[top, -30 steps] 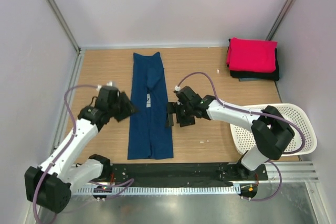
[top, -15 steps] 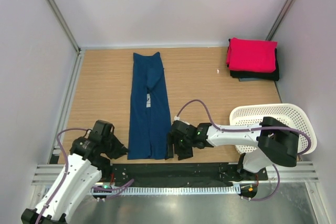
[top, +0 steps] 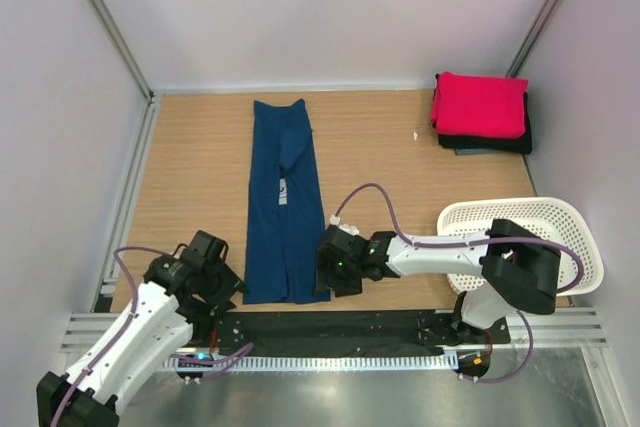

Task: Fold and stack the t-shirts
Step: Fold the tshirt

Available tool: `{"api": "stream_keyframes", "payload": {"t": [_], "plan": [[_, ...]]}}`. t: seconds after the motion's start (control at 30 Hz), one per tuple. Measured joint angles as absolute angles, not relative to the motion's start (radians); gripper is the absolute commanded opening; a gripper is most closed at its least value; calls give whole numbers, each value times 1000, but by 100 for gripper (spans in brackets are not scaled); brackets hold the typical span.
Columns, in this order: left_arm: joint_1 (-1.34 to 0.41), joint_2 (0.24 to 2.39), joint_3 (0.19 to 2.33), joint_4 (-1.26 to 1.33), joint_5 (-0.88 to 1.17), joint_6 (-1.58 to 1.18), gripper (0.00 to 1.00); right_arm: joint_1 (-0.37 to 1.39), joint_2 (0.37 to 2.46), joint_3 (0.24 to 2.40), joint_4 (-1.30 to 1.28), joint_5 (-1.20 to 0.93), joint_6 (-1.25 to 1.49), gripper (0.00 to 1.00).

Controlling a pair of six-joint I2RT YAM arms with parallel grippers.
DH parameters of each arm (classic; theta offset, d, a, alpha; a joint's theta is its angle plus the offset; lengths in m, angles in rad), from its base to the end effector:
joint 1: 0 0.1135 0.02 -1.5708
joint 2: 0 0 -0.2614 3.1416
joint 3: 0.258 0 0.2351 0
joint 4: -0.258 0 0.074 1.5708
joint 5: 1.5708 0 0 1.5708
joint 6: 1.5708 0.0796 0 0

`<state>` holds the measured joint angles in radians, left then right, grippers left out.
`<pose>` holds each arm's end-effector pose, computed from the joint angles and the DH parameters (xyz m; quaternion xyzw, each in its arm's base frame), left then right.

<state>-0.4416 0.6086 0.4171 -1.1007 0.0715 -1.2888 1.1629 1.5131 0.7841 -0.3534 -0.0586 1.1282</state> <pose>0.0720 -0.0403 0.1311 -0.4023 0.9043 -0.1286 0.0630 0.1093 0.2648 0.1323 -0.0239 0.9696 0.2319 0.0738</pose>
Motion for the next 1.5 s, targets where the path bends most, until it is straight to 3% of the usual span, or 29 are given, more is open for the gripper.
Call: {"api": "stream_keyframes", "payload": {"t": [0.3,0.63,0.83,0.93,1.0,1.13,1.5], "plan": [[-467,606,354,-1069,56,-1332,41,1163,1519,785,-349,-54,1129,55],[-490,621,331,-1035,56,-1348,36,1163,1552,785,-324,-72,1128,52],[-491,610,319,-1013,57,-1356,20,1163,1555,785,-314,-72,1127,45],[-491,610,313,-999,54,-1360,0,1163,1565,785,-312,-72,1126,34],[-491,610,312,-992,53,-1358,0,1163,1567,785,-312,-72,1124,23],[-491,609,315,-991,41,-1357,0,1163,1567,790,-323,-68,1119,10],[-491,751,559,-999,-73,-1274,0,1051,1564,904,-379,-89,1043,2]]}}
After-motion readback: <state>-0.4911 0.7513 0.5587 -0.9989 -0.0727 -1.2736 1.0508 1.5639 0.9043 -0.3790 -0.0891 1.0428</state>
